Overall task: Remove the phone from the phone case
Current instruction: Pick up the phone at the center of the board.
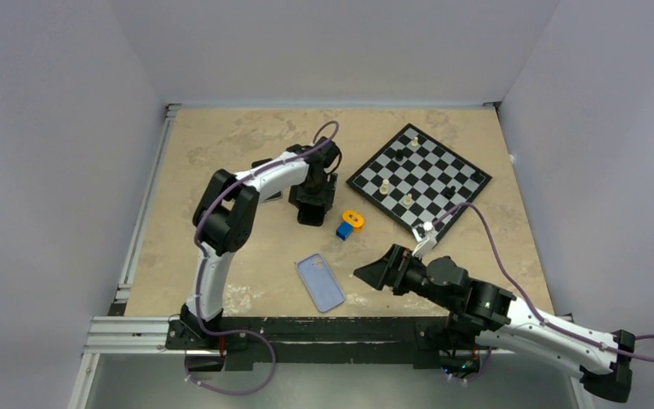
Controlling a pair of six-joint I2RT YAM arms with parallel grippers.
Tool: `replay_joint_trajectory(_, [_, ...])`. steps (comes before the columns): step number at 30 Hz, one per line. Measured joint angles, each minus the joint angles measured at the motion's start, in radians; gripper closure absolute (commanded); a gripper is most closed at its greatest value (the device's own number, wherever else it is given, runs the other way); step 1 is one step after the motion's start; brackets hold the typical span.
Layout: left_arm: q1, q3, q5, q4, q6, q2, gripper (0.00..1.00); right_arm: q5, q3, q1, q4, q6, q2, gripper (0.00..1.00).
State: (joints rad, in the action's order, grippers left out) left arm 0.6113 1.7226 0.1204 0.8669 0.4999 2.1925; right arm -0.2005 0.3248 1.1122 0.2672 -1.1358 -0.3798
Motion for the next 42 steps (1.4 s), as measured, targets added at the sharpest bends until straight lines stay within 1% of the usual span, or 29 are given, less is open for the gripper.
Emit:
replay_joint_trajectory(1, [0.002, -0.041, 0.0, -0.029, -0.007, -0.026, 0.41, 0.0, 0.0, 0.0, 0.002, 0.0, -0.002, 0.08])
replay_joint_trajectory(3, [0.003, -0.136, -0.004, -0.072, -0.023, -0.084, 0.23, 0.0, 0.0, 0.0, 0.002, 0.0, -0.003, 0.08])
replay_joint_trajectory(4, [0.003, -0.178, -0.008, -0.079, -0.031, -0.112, 0.16, -0.001, 0.0, 0.0, 0.002, 0.0, -0.004, 0.08])
replay_joint_trajectory(5, [0.003, -0.203, -0.014, -0.077, -0.039, -0.129, 0.12, -0.001, 0.0, 0.0, 0.002, 0.0, -0.006, 0.08])
replay_joint_trajectory(7, [0.003, -0.222, -0.024, -0.056, -0.056, -0.14, 0.07, -0.008, 0.0, 0.0, 0.002, 0.001, -0.011, 0.08])
replay_joint_trajectory(10, [0.003, -0.203, -0.031, -0.042, -0.075, -0.128, 0.02, -0.018, 0.0, 0.0, -0.001, 0.002, -0.025, 0.08])
replay_joint_trajectory(14, [0.003, -0.151, -0.036, -0.024, -0.085, -0.094, 0.01, -0.018, 0.0, 0.0, 0.0, 0.003, -0.039, 0.08])
replay_joint_trajectory(16, [0.003, -0.128, -0.038, -0.014, -0.092, -0.079, 0.06, -0.018, 0.0, 0.0, 0.005, 0.003, -0.039, 0.08])
replay_joint_trajectory(17, [0.003, -0.121, -0.038, -0.012, -0.096, -0.075, 0.11, -0.018, 0.0, 0.0, 0.005, 0.002, -0.039, 0.08])
replay_joint_trajectory(18, [0.003, -0.119, -0.038, -0.013, -0.1, -0.074, 0.18, -0.019, 0.0, 0.0, 0.006, 0.001, -0.038, 0.08])
replay_joint_trajectory(22, [0.003, -0.121, -0.035, -0.017, -0.119, -0.074, 0.51, -0.021, 0.0, 0.0, 0.007, -0.005, -0.035, 0.08])
replay_joint_trajectory(24, [0.005, -0.137, -0.032, -0.032, -0.129, -0.087, 0.72, -0.025, 0.0, 0.0, 0.006, -0.007, -0.042, 0.08])
replay_joint_trajectory(25, [0.006, -0.155, -0.031, -0.05, -0.135, -0.1, 0.86, -0.026, 0.0, 0.0, 0.006, -0.008, -0.052, 0.08])
replay_joint_trajectory(26, [0.006, -0.176, -0.03, -0.068, -0.146, -0.116, 0.94, -0.026, 0.0, -0.001, 0.005, -0.008, -0.064, 0.08])
replay_joint_trajectory(27, [0.006, -0.19, -0.025, -0.076, -0.157, -0.126, 0.97, -0.026, 0.0, 0.0, 0.002, -0.009, -0.08, 0.08])
replay_joint_trajectory(29, [0.004, -0.217, -0.016, -0.08, -0.168, -0.144, 1.0, -0.024, 0.0, -0.001, -0.006, -0.009, -0.117, 0.08])
replay_joint_trajectory(33, [0.003, -0.26, -0.007, -0.079, -0.178, -0.191, 1.0, -0.013, 0.0, -0.006, -0.039, -0.009, -0.18, 0.07])
replay_joint_trajectory(37, [0.003, -0.307, 0.016, -0.077, -0.17, -0.295, 1.0, 0.019, 0.0, -0.037, -0.079, 0.001, -0.241, 0.07])
replay_joint_trajectory(40, [0.003, -0.356, 0.041, -0.082, -0.164, -0.425, 1.0, 0.111, 0.001, -0.136, -0.126, 0.038, -0.31, 0.08])
replay_joint_trajectory(42, [0.003, -0.397, 0.048, -0.097, -0.163, -0.523, 1.0, 0.197, 0.006, -0.251, -0.162, 0.076, -0.37, 0.08])
